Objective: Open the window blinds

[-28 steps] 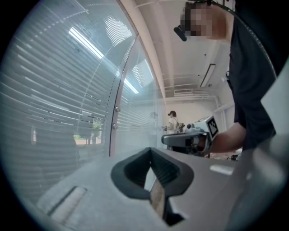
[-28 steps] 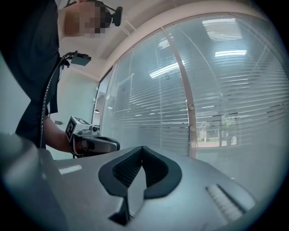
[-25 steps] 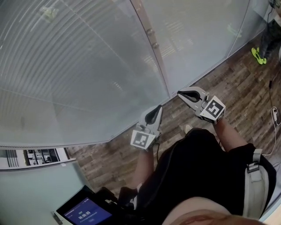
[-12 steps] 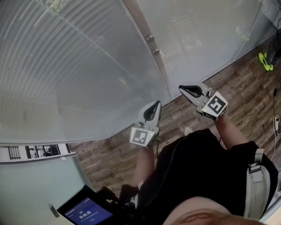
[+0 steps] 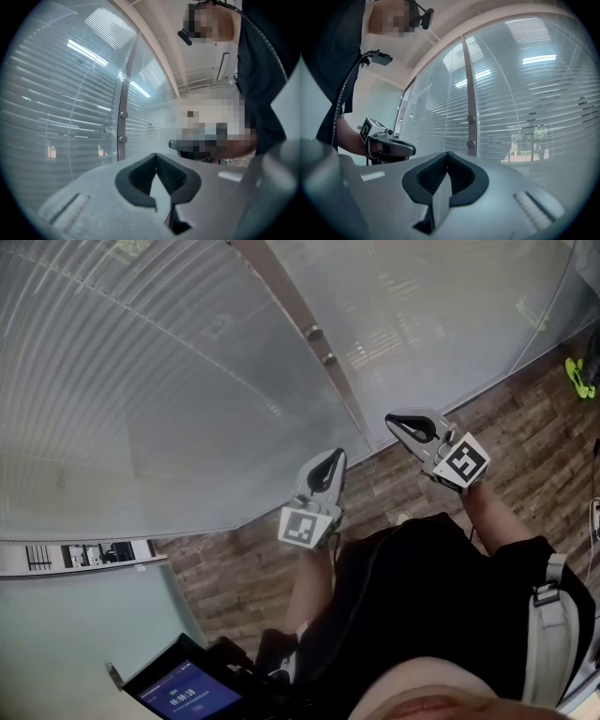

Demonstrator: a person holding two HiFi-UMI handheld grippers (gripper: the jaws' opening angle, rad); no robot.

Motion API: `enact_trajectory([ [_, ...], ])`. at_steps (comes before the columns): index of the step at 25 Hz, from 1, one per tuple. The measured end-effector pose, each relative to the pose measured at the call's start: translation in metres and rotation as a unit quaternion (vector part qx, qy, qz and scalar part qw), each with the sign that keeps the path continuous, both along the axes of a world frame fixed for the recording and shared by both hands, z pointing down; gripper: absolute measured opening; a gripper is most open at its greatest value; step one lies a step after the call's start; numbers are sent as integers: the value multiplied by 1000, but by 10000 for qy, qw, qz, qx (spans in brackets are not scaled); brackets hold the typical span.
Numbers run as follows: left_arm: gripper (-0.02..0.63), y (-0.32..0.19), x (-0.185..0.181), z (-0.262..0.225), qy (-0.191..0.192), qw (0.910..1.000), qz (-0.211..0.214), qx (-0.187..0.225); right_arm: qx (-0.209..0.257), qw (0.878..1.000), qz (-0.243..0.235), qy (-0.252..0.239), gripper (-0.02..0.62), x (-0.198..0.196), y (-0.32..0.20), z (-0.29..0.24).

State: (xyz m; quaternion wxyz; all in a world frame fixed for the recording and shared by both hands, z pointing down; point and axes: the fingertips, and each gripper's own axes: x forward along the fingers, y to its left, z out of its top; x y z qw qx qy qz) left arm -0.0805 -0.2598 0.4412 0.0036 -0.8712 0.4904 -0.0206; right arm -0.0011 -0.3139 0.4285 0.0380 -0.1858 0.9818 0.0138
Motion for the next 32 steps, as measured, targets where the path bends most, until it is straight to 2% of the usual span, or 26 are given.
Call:
enact_trajectory([
  [8,3,2,-3,3,11,9999,-102,-18,-34,9998,-160,70,6,-7,7,9],
  [12,3,2,-3,4,-15,10000,94,-3,82,9999,-35,139,6,-9,6,6],
  [19,3,-8,-22,-1,43,9982,592,-13,207,9985,315,400,6,-35,-1,3],
  [23,3,-11,-22,-1,28,9970,776,1,275,9965,536,574,6,-32,-3,4],
  [28,3,-2,-24,2,30,9954,954,16,442,9880,754,1276,6,-39,-3,17],
  [32,3,-1,-23,4,44,9953,967,-35,834,9703,1025,2026,8,-42,-15,6],
])
